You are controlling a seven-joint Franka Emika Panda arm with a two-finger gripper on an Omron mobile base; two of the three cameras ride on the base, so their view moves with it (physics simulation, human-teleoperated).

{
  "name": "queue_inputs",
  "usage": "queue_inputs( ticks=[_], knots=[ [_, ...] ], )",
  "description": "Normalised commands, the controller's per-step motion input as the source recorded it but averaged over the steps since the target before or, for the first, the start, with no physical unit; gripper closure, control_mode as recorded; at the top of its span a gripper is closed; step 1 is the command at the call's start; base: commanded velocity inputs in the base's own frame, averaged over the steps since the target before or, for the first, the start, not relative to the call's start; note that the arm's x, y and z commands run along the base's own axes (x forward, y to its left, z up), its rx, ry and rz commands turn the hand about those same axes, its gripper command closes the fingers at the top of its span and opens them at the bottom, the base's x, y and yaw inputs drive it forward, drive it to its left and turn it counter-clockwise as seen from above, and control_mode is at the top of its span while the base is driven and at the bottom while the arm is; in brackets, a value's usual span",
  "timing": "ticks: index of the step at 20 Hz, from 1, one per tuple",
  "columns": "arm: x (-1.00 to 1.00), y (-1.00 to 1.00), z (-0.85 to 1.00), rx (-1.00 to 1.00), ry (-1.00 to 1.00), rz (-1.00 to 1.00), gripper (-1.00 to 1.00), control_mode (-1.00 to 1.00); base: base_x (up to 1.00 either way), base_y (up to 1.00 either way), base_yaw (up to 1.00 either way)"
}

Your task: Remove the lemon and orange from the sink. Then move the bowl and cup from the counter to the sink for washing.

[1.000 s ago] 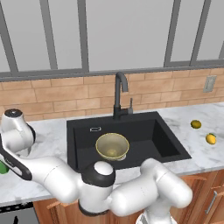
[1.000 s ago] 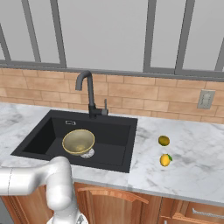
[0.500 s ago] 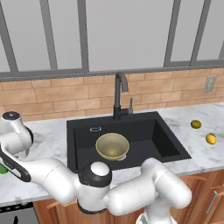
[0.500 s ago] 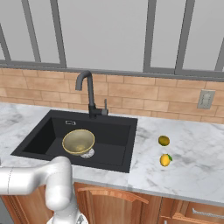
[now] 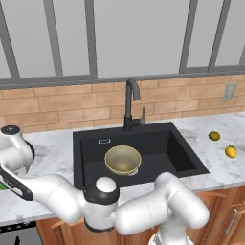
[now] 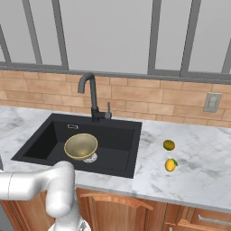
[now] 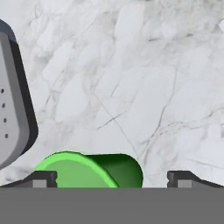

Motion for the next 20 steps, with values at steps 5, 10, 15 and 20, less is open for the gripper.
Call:
queue_inputs(
  ticks=[5, 10, 15, 20],
  knots=[
    [0.01, 0.1, -0.1, 0.0, 0.0, 0.0, -1.0, -1.0, 0.0, 0.0, 0.0],
    [0.0, 0.11, -0.11, 0.0, 0.0, 0.0, 1.0, -1.0, 0.0, 0.0, 0.0],
    [-0.1, 0.01, -0.11, 0.0, 0.0, 0.0, 1.0, -1.0, 0.0, 0.0, 0.0],
    [-0.16, -0.03, -0.06, 0.0, 0.0, 0.0, 1.0, -1.0, 0.0, 0.0, 0.0]
  ],
)
